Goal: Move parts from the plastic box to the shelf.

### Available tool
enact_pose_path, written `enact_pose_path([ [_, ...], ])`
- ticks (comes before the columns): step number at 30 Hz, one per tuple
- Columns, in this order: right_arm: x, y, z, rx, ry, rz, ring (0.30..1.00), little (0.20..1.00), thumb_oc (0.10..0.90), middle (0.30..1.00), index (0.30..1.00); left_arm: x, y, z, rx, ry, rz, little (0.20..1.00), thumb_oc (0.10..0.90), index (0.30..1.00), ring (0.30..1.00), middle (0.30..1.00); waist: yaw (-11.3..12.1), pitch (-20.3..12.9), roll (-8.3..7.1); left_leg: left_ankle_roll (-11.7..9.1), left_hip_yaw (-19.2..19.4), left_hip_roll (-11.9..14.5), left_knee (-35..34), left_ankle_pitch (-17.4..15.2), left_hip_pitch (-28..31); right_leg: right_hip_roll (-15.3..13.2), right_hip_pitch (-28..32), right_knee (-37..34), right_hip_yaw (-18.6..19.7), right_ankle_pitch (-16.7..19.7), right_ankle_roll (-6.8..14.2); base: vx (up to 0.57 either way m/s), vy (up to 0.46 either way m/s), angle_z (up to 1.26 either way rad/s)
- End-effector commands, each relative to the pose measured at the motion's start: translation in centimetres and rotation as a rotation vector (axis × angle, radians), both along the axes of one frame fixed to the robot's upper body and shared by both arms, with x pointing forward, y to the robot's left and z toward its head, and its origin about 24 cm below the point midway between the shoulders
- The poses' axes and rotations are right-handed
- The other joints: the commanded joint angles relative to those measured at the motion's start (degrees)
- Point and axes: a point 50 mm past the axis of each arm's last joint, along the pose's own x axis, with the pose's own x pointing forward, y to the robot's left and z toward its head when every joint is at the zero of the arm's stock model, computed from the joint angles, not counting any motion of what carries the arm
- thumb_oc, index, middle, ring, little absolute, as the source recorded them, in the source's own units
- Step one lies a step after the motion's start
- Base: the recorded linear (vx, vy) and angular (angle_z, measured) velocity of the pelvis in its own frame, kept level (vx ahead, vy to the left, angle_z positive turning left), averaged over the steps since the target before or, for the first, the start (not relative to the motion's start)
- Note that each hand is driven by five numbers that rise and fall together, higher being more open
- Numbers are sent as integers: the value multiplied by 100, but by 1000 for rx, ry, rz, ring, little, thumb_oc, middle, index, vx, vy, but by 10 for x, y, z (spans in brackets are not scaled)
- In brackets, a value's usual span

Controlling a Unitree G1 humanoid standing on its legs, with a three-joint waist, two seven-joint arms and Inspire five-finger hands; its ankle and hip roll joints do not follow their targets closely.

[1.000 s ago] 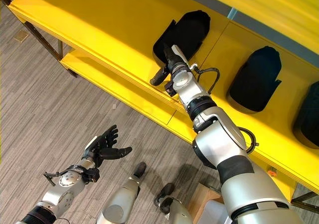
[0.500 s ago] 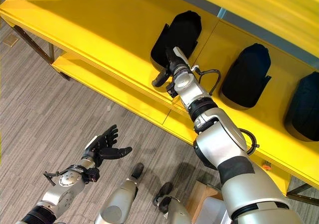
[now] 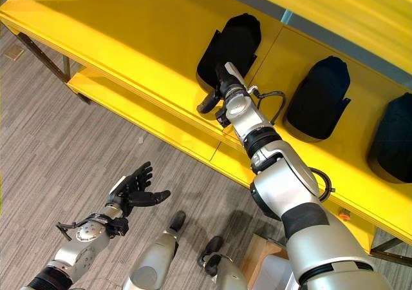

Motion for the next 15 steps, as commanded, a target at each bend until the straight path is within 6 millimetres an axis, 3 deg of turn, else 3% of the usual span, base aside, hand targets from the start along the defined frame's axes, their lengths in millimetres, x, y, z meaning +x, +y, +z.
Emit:
enact_pose_path([
  [1, -2, 11, 53, -24, -188, 56, 1000, 1000, 900, 1000, 1000, 11, 3, 43, 0, -202, -30, 1000, 900, 1000, 1000, 1000, -21, 64, -325, 303, -35, -325, 751, -651, -461, 24, 2385, -2274, -37, 948, 557, 0, 0, 0],
  [10, -11, 37, 81, 11, -294, 142, 1000, 1000, 900, 1000, 1000, 11, 8, 42, -2, -198, -13, 1000, 900, 1000, 1000, 1000, -13, -84, -397, 311, -27, -360, 747, -679, -439, 13, 2468, -2333, -26, 1008, 579, 0, 0, 0],
  [15, -11, 35, 85, 7, -307, 135, 1000, 1000, 900, 1000, 1000, 10, 9, 41, -3, -195, -7, 1000, 900, 1000, 1000, 1000, -3, -147, -425, 314, -37, -383, 759, -691, -451, 11, 2496, -2338, -44, 1008, 580, 0, 0, 0],
])
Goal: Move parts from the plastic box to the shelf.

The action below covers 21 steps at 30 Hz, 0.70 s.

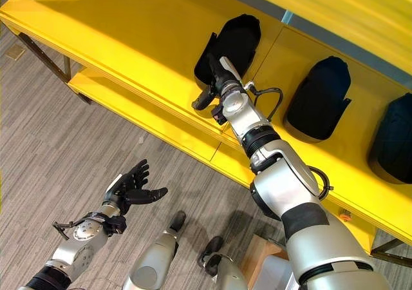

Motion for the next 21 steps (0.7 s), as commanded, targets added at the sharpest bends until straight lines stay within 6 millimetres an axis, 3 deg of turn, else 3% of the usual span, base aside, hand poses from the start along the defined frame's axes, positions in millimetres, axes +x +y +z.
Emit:
enact_pose_path([
  [1, -9, 23, 75, 3, -266, 86, 1000, 1000, 900, 1000, 1000, 8, 4, 38, 4, -180, -31, 1000, 900, 1000, 1000, 1000, -22, -159, -430, 317, -35, -378, 776, -689, -470, 28, 2514, -2423, -48, 1061, 571, 0, 0, 0],
  [21, -12, 15, 85, -7, -308, 84, 1000, 1000, 900, 1000, 1000, 8, 4, 38, 15, -181, -49, 1000, 900, 1000, 1000, 1000, -99, -342, -447, 299, 13, -312, 699, -672, -263, 27, 2614, -2405, 15, 1006, 545, -1, 0, 0],
])
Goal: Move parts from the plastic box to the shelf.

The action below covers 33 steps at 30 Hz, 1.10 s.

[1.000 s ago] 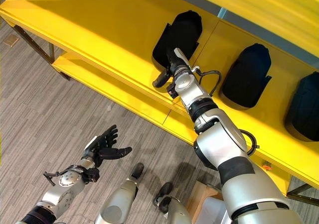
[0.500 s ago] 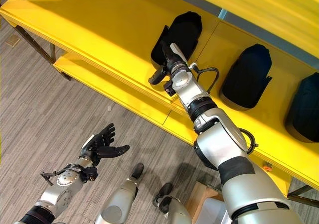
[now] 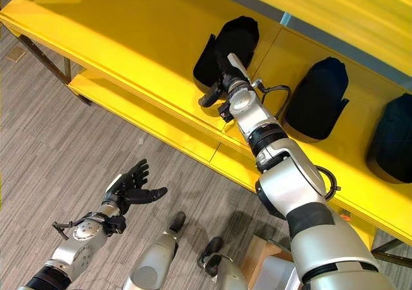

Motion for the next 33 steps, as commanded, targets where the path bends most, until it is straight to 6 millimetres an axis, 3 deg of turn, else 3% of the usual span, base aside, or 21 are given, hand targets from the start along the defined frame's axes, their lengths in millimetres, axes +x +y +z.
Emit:
enact_pose_path([
  [1, -12, 33, 75, 0, -275, 120, 1000, 1000, 900, 1000, 1000, 7, 3, 37, 15, -175, -52, 1000, 900, 1000, 1000, 1000, -96, -366, -450, 296, -23, -313, 696, -674, -307, 33, 2613, -2471, -19, 1029, 556, -9, -3, -6],
  [8, -12, 34, 72, 22, -274, 127, 1000, 1000, 900, 1000, 1000, 6, 0, 34, 8, -165, -65, 1000, 900, 1000, 1000, 1000, -167, -500, -441, 290, -7, -285, 562, -596, -122, 17, 2701, -2475, 0, 1002, 547, -8, 8, -5],
  [14, -15, 43, 55, 45, -243, 195, 1000, 1000, 900, 1000, 1000, 3, 3, 28, -4, -145, -36, 1000, 900, 1000, 1000, 1000, -375, -728, -415, 291, 87, -174, 201, -450, 303, -20, 2807, -2502, 63, 1127, 581, 0, 10, -2],
  [19, -18, 48, 45, 120, -228, 239, 1000, 1000, 900, 1000, 1000, -1, 4, 24, -18, -130, -20, 1000, 900, 1000, 1000, 1000, -484, -884, -401, 283, 185, -88, -83, -364, 620, -36, 2886, -2603, 143, 1244, 602, 8, 16, -15],
  [25, -30, 55, 36, 295, -214, 362, 1000, 1000, 900, 1000, 1000, -11, 11, 14, -25, -84, 20, 1000, 900, 1000, 1000, 1000, -809, -1138, -366, 256, 418, 102, -527, -191, 990, -67, 2892, -2760, 396, 1431, 628, -6, 34, -17],
  [29, -41, 49, 38, 341, -242, 422, 1000, 1000, 900, 1000, 1000, -17, 15, 10, -31, -69, 50, 1000, 900, 1000, 1000, 1000, -990, -1229, -327, 237, 537, 159, -709, -122, 1138, -88, 2880, -2823, 533, 1505, 649, -17, 32, -29],
  [33, -52, 28, 26, 422, -247, 448, 1000, 1000, 900, 1000, 1000, -23, 17, 5, -41, -51, 81, 1000, 900, 1000, 1000, 1000, -1194, -1305, -261, 224, 646, 215, -871, -63, 1268, -114, 2873, -2854, 632, 1532, 668, -8, 31, -11],
])
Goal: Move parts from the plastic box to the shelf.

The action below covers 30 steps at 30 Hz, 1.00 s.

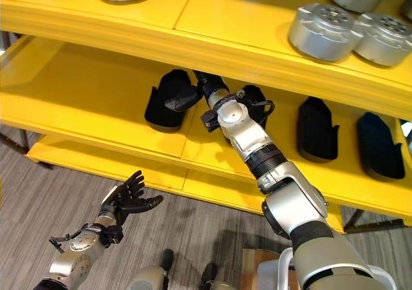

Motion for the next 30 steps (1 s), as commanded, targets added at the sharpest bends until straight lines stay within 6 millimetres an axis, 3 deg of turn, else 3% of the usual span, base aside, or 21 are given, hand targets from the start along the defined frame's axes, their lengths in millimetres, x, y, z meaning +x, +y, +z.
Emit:
enact_pose_path([
  [1, -17, -1, 40, 130, -193, 106, 1000, 1000, 900, 1000, 1000, 0, 11, 27, 43, -139, -4, 1000, 900, 1000, 1000, 1000, -106, -703, -390, 198, -39, 72, -145, -84, -279, -433, 1276, -1242, 31, 825, 520, -20, 40, -12],
  [3, -26, -13, 19, 223, -135, 130, 1000, 1000, 900, 1000, 1000, -5, 12, 21, 37, -118, 12, 1000, 900, 1000, 1000, 1000, -221, -738, -329, 198, 35, 102, -217, -64, -204, -433, 1259, -1248, 105, 797, 524, -8, 35, -18],
  [5, -30, -17, 11, 242, -117, 135, 1000, 1000, 900, 1000, 1000, -7, 12, 19, 37, -109, 19, 1000, 900, 1000, 1000, 1000, -252, -752, -312, 200, 59, 109, -238, -64, -177, -436, 1253, -1246, 129, 788, 527, -1, 26, -26],
  [7, -49, -30, -22, 321, -42, 166, 1000, 1000, 900, 1000, 1000, -13, 13, 14, 31, -90, 45, 1000, 900, 1000, 1000, 1000, -421, -766, -223, 208, 161, 144, -307, -58, -86, -431, 1222, -1238, 235, 726, 526, -11, 27, -20],
  [9, -55, -32, -25, 319, -41, 183, 1000, 1000, 900, 1000, 1000, -14, 13, 12, 29, -83, 48, 1000, 900, 1000, 1000, 1000, -447, -781, -205, 207, 185, 157, -312, -68, -56, -429, 1220, -1235, 268, 706, 522, 10, 13, -15],
  [10, -66, -34, -42, 382, 3, 203, 1000, 1000, 900, 1000, 1000, -18, 12, 9, 26, -71, 54, 1000, 900, 1000, 1000, 1000, -504, -781, -170, 212, 212, 178, -303, -86, -20, -430, 1225, -1228, 292, 671, 522, 16, 11, -22],
  [17, -103, -49, -80, 466, 91, 222, 1000, 1000, 900, 1000, 1000, -28, 12, 3, 17, -53, 76, 1000, 900, 1000, 1000, 1000, -690, -782, -66, 214, 300, 235, -265, -142, 85, -425, 1252, -1214, 402, 585, 523, 9, 2, -11],
  [26, -151, -92, -125, 544, 201, 73, 1000, 1000, 900, 1000, 1000, -44, 23, -4, 16, -34, 151, 1000, 900, 1000, 1000, 1000, -957, -789, 34, 189, 372, 297, -197, -201, 163, -399, 1278, -1210, 507, 523, 490, 5, -2, -5],
  [27, -162, -102, -137, 560, 236, 33, 1000, 1000, 900, 1000, 1000, -47, 26, -5, 14, -30, 172, 1000, 900, 1000, 1000, 1000, -1027, -792, 55, 180, 395, 301, -197, -207, 182, -397, 1270, -1207, 536, 526, 490, 13, -3, -10],
  [30, -172, -107, -147, 549, 278, 10, 1000, 1000, 900, 1000, 1000, -51, 29, -8, 12, -18, 190, 1000, 900, 1000, 1000, 1000, -1063, -799, 71, 169, 419, 321, -206, -210, 202, -394, 1276, -1213, 561, 512, 485, 4, -6, -10],
])
